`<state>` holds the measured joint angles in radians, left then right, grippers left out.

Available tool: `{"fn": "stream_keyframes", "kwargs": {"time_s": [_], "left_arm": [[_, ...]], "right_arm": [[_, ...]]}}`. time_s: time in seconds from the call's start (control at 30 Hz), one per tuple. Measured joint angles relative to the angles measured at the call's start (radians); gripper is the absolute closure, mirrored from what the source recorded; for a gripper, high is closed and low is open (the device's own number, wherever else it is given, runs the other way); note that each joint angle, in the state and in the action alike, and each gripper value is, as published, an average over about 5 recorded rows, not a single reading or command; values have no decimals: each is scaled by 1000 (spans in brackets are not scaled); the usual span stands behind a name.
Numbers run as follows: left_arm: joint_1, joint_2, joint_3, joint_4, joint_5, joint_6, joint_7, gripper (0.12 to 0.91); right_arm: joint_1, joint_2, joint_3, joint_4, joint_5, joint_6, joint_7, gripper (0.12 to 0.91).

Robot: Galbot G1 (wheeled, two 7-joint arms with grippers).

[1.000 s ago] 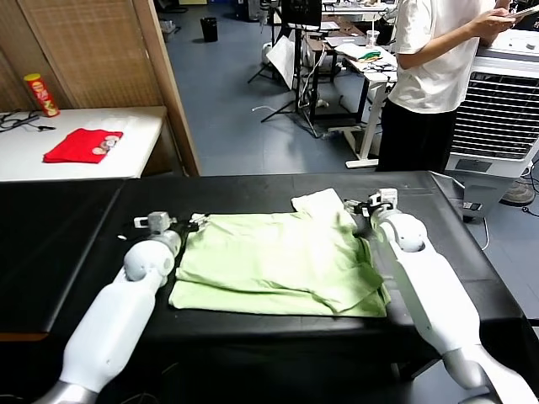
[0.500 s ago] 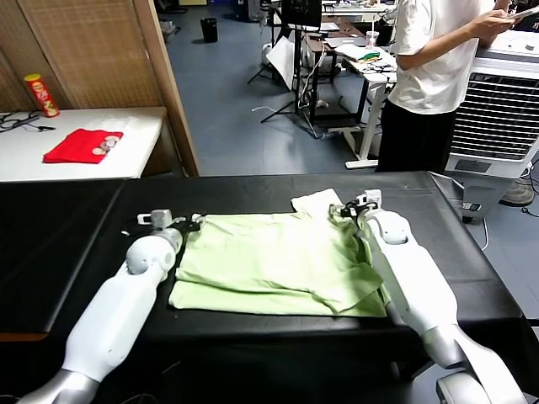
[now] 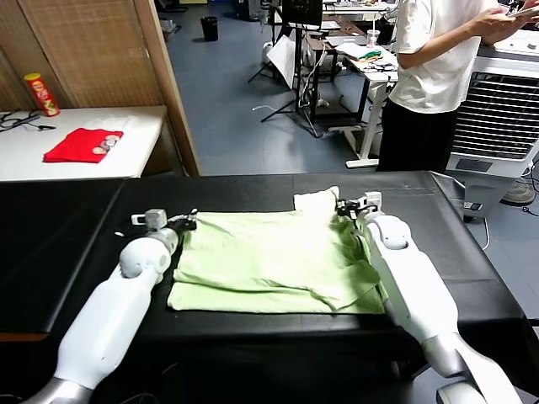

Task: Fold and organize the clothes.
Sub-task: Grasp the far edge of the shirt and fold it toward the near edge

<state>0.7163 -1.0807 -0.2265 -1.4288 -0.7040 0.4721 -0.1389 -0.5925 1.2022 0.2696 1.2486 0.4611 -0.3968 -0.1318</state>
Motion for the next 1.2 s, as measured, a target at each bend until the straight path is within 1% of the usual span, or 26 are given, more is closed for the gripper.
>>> {"fn": "stream_keyframes", "kwargs": {"time_s": [0.07,0.13,0.27,0.37,0.43,0.57,0.7,0.87,1.07,1.2], "left_arm": [[21,16,-13,-44,-3,-2,1,901],[52,35,-28,-97,-8,-8,2,901],[139,77,-63,-212,-5,-29,3,901],[218,113,-93,-290,-4,-39,5,901],[273,136,-112,-338,-3,-44,3,901],[382,169,-145,-429,4,-57,-16,901],[475,178,-173,-499,18,-65,-29,901],[565,183,-201,-552,38,-66,-31,901],[637,177,-214,-588,71,-65,-30,901],[670,172,-217,-596,116,-63,-32,901]], "right_arm": [[-48,-24,16,74,22,-13,7,904],[-102,-49,33,153,36,-31,24,904],[-214,-89,69,310,41,-91,81,904],[-296,-108,92,413,40,-142,119,904],[-348,-118,103,472,39,-173,136,904],[-438,-130,121,567,38,-224,161,904],[-505,-142,138,639,39,-264,176,904],[-566,-153,154,701,35,-302,190,904],[-608,-154,161,726,25,-315,195,904],[-625,-155,167,740,31,-315,186,903]]}}
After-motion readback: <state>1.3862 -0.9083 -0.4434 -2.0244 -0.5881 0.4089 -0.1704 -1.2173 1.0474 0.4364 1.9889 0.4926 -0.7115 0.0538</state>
